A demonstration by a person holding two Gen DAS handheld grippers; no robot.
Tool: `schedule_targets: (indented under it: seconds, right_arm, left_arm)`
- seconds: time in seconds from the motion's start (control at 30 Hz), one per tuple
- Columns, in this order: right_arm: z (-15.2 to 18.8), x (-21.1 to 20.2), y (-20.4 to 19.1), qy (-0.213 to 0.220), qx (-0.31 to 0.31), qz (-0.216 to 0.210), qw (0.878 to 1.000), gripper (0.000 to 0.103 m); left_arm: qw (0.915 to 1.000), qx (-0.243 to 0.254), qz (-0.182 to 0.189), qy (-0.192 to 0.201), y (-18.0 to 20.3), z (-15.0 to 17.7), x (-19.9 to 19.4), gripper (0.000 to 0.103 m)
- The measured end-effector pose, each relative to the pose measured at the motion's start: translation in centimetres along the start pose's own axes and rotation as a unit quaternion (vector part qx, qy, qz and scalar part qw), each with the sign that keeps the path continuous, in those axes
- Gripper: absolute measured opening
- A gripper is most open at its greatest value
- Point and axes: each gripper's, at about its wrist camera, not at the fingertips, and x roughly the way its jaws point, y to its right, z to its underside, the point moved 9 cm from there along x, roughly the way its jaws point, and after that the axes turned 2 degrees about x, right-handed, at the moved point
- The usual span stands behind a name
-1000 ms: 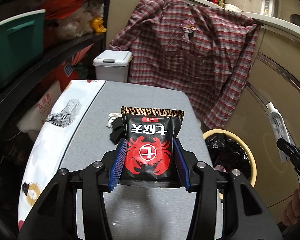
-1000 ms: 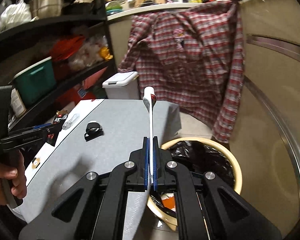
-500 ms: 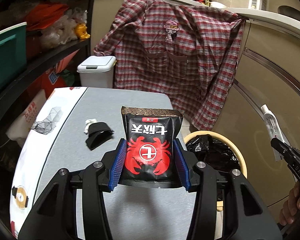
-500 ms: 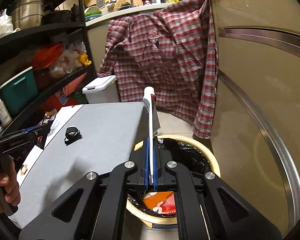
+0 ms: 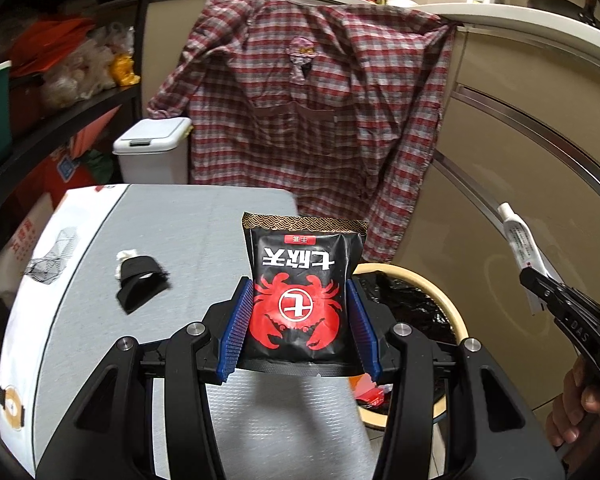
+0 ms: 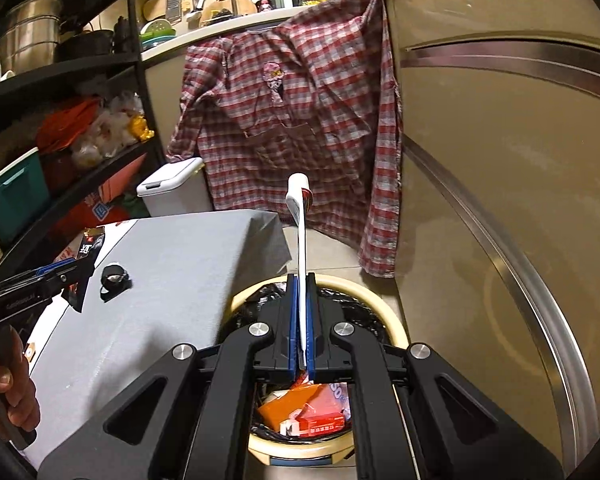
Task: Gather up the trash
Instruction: 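Carry the packet and toothpaste tube in both tools over the yellow bin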
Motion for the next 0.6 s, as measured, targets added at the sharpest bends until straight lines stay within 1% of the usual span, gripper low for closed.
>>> schedule_targets:
  seconds: [0.27, 0.6]
  right_arm:
    - [0.4, 0.7, 0.2, -0.008, -0.007, 0.004, 1.0, 0.004]
    - [0.9, 1.5, 0.8, -0.017, -0.012, 0.011, 1.0, 0.004]
  left_arm:
    - [0.9994, 0.012, 0.033, 0.001, 3.1, 0.1, 1.5, 0.047]
    - [0.9977, 0.042, 0.053, -0.008, 6.3, 0.6, 3.3, 0.047]
